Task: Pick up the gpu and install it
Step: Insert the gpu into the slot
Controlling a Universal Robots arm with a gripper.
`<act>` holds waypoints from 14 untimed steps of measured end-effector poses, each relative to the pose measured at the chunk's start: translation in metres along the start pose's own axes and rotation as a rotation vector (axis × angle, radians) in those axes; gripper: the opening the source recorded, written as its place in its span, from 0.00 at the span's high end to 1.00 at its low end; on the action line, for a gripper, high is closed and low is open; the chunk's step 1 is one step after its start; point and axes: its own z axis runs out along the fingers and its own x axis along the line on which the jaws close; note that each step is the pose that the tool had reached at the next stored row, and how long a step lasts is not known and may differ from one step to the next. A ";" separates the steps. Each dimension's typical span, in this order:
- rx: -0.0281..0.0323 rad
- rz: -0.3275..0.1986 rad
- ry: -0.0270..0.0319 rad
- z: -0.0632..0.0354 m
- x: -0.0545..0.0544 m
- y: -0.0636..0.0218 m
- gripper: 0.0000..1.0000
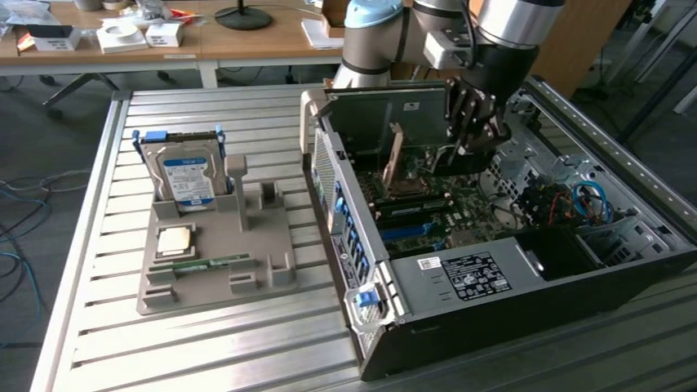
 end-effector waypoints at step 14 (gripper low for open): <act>0.0000 0.000 0.0000 0.0138 0.000 -0.0003 0.74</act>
